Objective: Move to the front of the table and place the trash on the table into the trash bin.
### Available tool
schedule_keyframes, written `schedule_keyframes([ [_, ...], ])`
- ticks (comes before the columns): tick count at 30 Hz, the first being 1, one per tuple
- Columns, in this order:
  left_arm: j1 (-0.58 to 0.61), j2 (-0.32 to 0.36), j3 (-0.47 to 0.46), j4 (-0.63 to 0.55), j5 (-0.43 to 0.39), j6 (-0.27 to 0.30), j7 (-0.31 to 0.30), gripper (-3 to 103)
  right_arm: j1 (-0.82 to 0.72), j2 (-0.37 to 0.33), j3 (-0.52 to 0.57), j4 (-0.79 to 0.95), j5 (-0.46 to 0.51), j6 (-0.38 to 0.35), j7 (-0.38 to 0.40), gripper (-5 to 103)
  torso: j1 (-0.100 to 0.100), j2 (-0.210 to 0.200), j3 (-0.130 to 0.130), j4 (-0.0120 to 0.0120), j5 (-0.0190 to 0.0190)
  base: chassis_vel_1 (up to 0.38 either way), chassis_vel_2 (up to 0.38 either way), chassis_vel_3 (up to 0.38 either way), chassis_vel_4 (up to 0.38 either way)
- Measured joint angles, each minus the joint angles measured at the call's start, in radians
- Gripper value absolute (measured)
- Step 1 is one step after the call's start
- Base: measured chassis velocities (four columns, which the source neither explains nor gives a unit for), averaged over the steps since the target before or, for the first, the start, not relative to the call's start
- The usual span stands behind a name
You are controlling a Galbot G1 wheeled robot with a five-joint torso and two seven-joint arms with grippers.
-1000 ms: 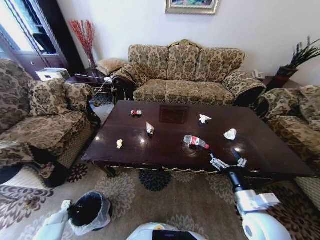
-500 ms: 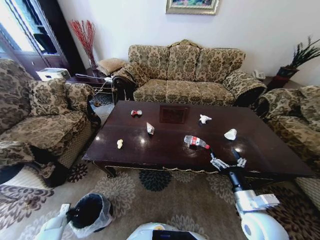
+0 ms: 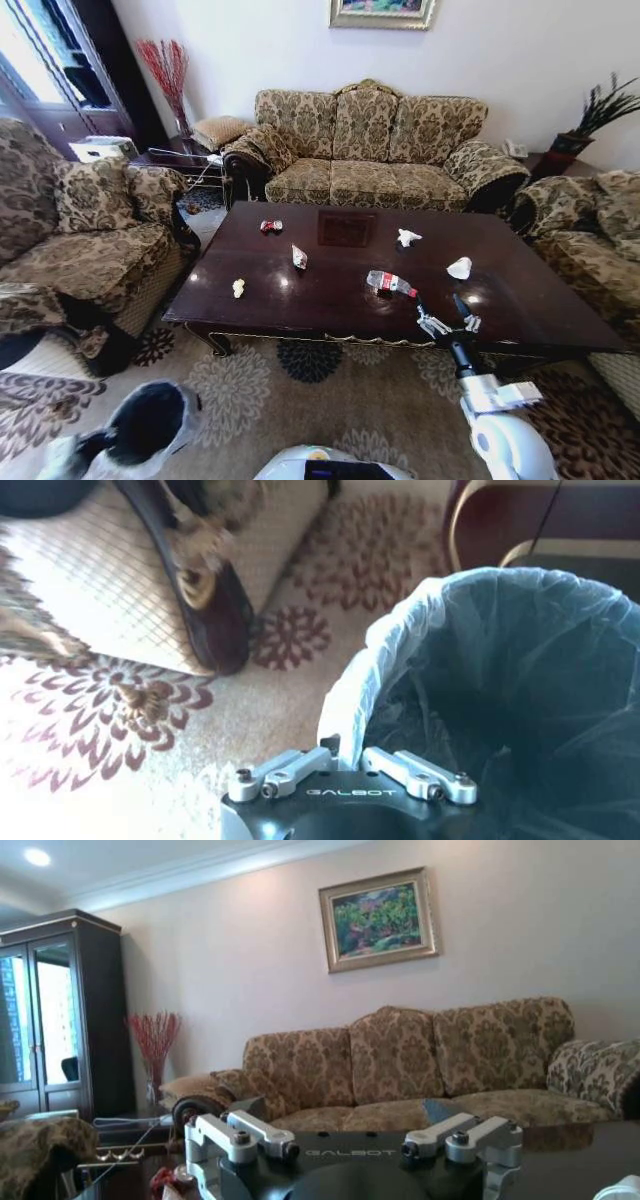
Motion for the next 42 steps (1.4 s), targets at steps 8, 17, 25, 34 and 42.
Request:
schedule_keyframes([
  [8, 0.285, -0.146, -0.179, -0.356, -0.111, -0.009, -0.001, 0, 0.079, 0.008, -0.014, -0.093, 0.018, 0.017, 0.001, 100, 0.000, 0.000, 0.000, 0.0012, 0.0023, 0.000, 0.000, 0.000, 0.000],
  [17, 0.360, -0.178, -0.262, -0.684, -0.262, 0.079, -0.076, 0, 0.100, 0.041, -0.005, -0.110, -0.004, 0.031, 0.024, 100, 0.000, 0.000, 0.000, -0.0008, 0.0026, 0.000, 0.000, 0.000, 0.000],
  [25, 0.350, -0.137, -0.388, -0.909, -0.454, 0.177, -0.177, 0, 0.068, 0.052, -0.006, -0.066, -0.008, 0.018, 0.027, 100, 0.000, 0.000, 0.000, -0.0010, 0.0018, 0.000, 0.000, 0.000, 0.000],
  [34, 0.267, 0.011, -0.476, -1.011, -0.653, 0.289, -0.297, 0, 0.037, 0.066, -0.008, -0.060, -0.044, 0.079, 0.010, 100, 0.000, 0.000, 0.000, -0.0006, 0.0016, 0.000, 0.000, 0.000, 0.000],
  [42, 0.107, 0.273, -0.348, -0.960, -0.712, 0.374, -0.388, 0, 0.034, 0.088, -0.025, -0.046, -0.143, 0.088, -0.005, 100, 0.000, 0.000, 0.000, -0.0011, 0.0011, 0.000, 0.000, 0.000, 0.000],
])
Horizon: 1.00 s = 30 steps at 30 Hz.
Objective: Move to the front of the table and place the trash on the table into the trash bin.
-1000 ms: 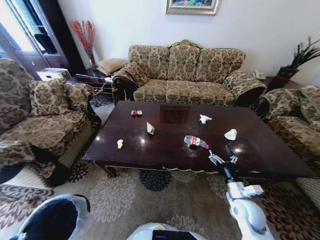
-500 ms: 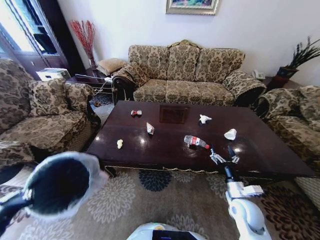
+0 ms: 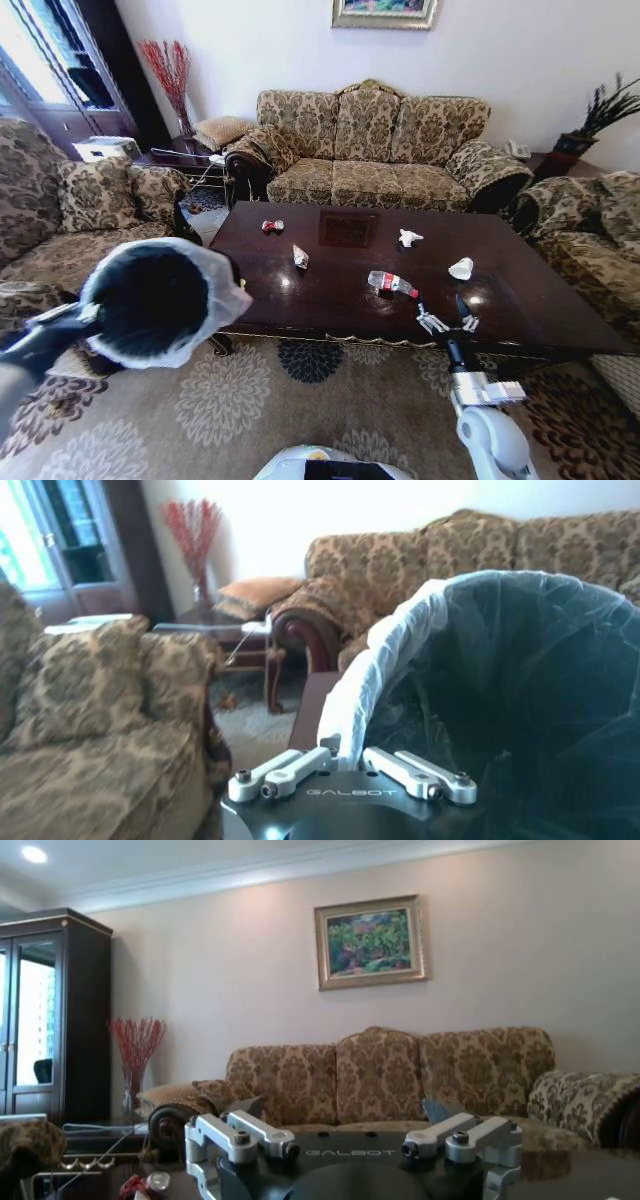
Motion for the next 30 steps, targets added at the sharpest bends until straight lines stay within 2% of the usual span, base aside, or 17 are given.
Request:
schedule_keyframes([
  [2, -0.039, 0.055, 0.024, 0.035, -0.009, 0.009, -0.023, 0, 0.002, 0.008, -0.009, 0.008, -0.023, 0.000, -0.003, 100, 0.000, 0.000, 0.000, 0.0000, 0.0004, 0.000, 0.000, 0.000, 0.000],
  [4, -0.047, 0.072, 0.029, 0.047, -0.016, 0.013, -0.029, 0, 0.003, 0.010, -0.011, 0.009, -0.029, 0.000, -0.004, 100, 0.000, 0.000, 0.000, 0.0001, 0.0005, 0.000, 0.000, 0.000, 0.000],
  [7, -0.063, 0.152, 0.032, 0.110, -0.062, 0.024, -0.045, 0, 0.003, 0.021, -0.032, 0.013, -0.061, 0.005, -0.013, 100, 0.000, 0.000, 0.000, 0.0006, 0.0006, 0.059, 0.065, -0.060, -0.066],
  [11, -0.078, 0.189, 0.032, 0.143, -0.084, 0.022, -0.050, 0, 0.010, 0.037, -0.059, 0.012, -0.086, 0.009, -0.016, 100, 0.000, 0.000, 0.000, 0.0004, 0.0009, 0.126, 0.122, -0.133, -0.114],
  [19, -0.093, 0.195, 0.055, 0.157, -0.084, 0.016, -0.048, 0, 0.039, 0.053, -0.116, -0.002, -0.121, 0.005, -0.008, 100, 0.000, 0.000, 0.000, 0.0005, -0.0001, 0.222, 0.248, -0.240, -0.236],
  [24, -0.093, 0.202, 0.045, 0.159, -0.054, 0.001, -0.050, 0, 0.064, 0.050, -0.185, -0.012, -0.148, -0.031, 0.039, 100, 0.000, 0.000, 0.000, 0.0006, 0.0014, 0.283, 0.284, -0.284, -0.264],
  [30, -0.090, 0.205, 0.040, 0.159, -0.032, -0.005, -0.055, 0, 0.072, 0.046, -0.208, -0.015, -0.156, -0.043, 0.052, 100, 0.000, 0.000, 0.000, 0.0005, -0.0004, 0.187, 0.189, -0.197, -0.213],
])
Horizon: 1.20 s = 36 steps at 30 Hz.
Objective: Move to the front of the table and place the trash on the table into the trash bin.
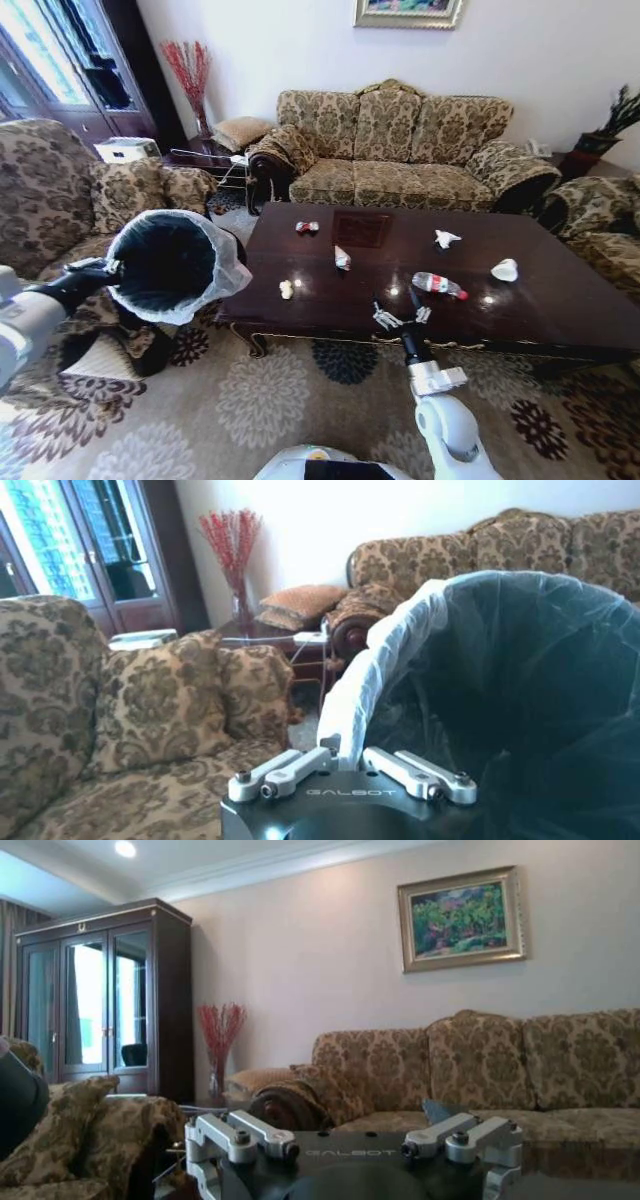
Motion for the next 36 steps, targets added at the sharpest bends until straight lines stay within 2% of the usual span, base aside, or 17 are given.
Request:
schedule_keyframes([
  [3, 0.000, 0.000, 0.000, 0.000, 0.000, 0.000, 0.000, 0, 0.000, 0.000, 0.000, 0.000, 0.000, 0.000, 0.000, 100, 0.000, 0.000, 0.000, 0.0004, 0.0004, 0.033, 0.032, -0.034, -0.019],
  [8, 0.001, -0.001, 0.000, -0.002, 0.001, -0.001, 0.002, 0, 0.000, -0.001, 0.002, -0.001, 0.000, 0.000, 0.000, 100, 0.000, 0.000, 0.000, -0.0004, 0.0020, -0.026, -0.033, 0.012, 0.007],
  [12, 0.001, -0.002, 0.000, -0.003, 0.000, -0.001, 0.003, 0, 0.000, -0.002, 0.003, -0.001, 0.001, 0.000, 0.001, 100, 0.000, 0.000, 0.000, -0.0008, 0.0017, -0.020, -0.014, 0.007, 0.000],
  [19, 0.001, -0.002, -0.001, -0.002, 0.001, -0.001, 0.002, 0, -0.001, -0.002, 0.003, -0.001, 0.001, 0.000, 0.001, 100, 0.000, 0.000, 0.000, 0.0006, 0.0008, 0.000, 0.000, 0.000, 0.000],
  [24, 0.001, -0.002, -0.001, -0.002, 0.001, -0.001, 0.003, 0, -0.001, -0.002, 0.004, -0.001, 0.001, 0.000, 0.001, 100, 0.000, 0.000, 0.000, -0.0003, 0.0012, 0.000, 0.000, 0.000, 0.000],
  [36, 0.001, -0.003, -0.002, -0.002, 0.001, -0.001, 0.003, 0, -0.001, -0.002, 0.005, -0.001, 0.002, 0.000, 0.001, 100, 0.000, 0.000, 0.000, 0.0000, 0.0011, 0.000, 0.000, 0.000, 0.000],
])
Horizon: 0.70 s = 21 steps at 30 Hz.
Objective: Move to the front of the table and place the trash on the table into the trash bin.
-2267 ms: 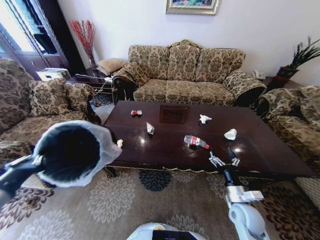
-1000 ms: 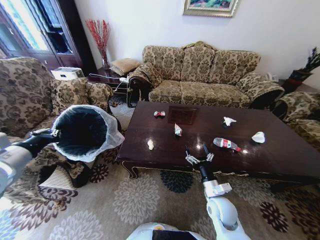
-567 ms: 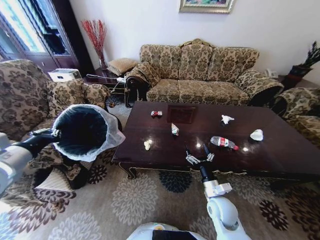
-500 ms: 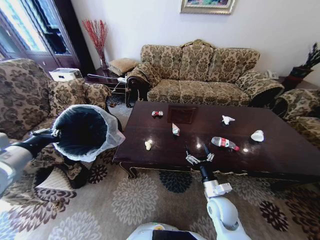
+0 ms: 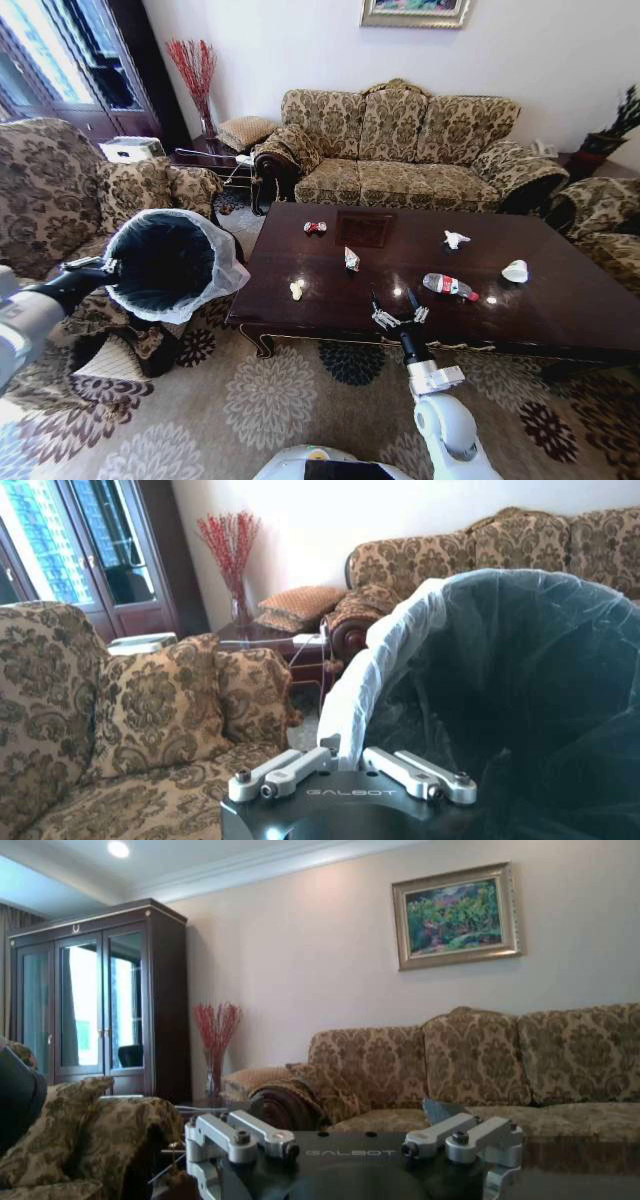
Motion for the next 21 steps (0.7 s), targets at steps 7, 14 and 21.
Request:
schedule_keyframes([
  [7, 0.000, 0.000, 0.000, 0.000, 0.000, 0.000, 0.000, 0, 0.000, 0.000, 0.000, 0.000, 0.000, 0.000, 0.000, 100, 0.000, 0.000, 0.000, -0.0002, 0.0000, 0.000, 0.000, 0.000, 0.000],
  [14, 0.000, 0.000, 0.000, 0.000, 0.000, 0.000, 0.000, 0, 0.000, 0.000, 0.000, 0.000, 0.001, 0.000, 0.000, 100, 0.000, 0.000, 0.000, -0.0001, 0.0000, 0.000, 0.000, 0.000, 0.000],
  [21, 0.000, 0.000, 0.000, 0.000, 0.000, 0.000, 0.000, 0, 0.000, 0.000, 0.000, 0.000, 0.001, 0.000, -0.001, 100, 0.000, 0.000, 0.000, -0.0001, -0.0001, 0.000, 0.000, 0.000, 0.000],
])
